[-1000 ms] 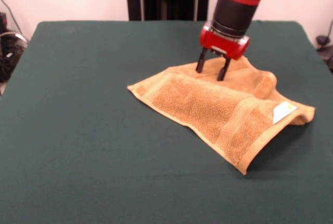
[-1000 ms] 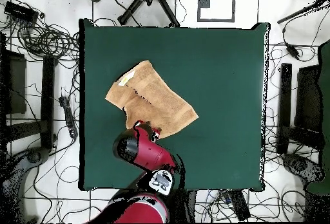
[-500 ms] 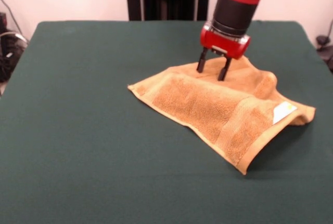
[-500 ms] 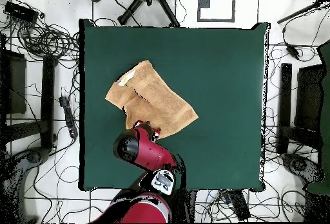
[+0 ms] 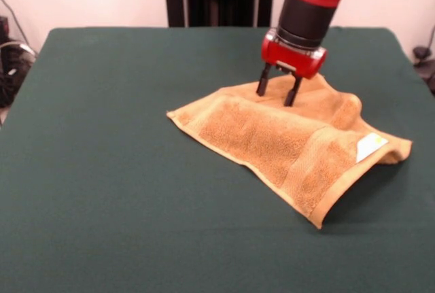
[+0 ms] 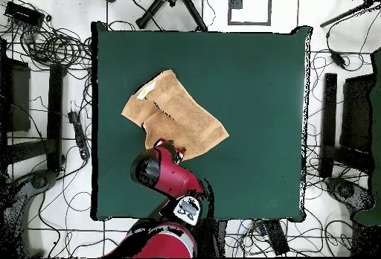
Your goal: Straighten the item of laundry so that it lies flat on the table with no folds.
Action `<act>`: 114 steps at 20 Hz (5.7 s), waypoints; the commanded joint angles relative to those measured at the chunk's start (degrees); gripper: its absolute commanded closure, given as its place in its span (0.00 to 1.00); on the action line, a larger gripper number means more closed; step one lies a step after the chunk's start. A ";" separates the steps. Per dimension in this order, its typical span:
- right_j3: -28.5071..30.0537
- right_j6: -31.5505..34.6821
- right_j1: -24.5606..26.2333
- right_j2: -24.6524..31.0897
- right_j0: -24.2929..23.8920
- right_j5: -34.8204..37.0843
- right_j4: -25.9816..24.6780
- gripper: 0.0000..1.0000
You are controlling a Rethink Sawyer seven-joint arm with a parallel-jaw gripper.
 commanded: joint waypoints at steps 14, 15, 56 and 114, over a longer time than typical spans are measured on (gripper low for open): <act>11.00 18.67 1.25 15.41 -6.81 -5.70 -5.13 0.00; 11.29 18.51 1.03 15.38 -6.87 -5.50 -5.02 0.00; 17.29 21.67 -0.04 19.57 -7.29 -12.45 -4.29 0.00; 0.65 16.16 -9.66 -2.89 7.07 21.64 4.07 0.00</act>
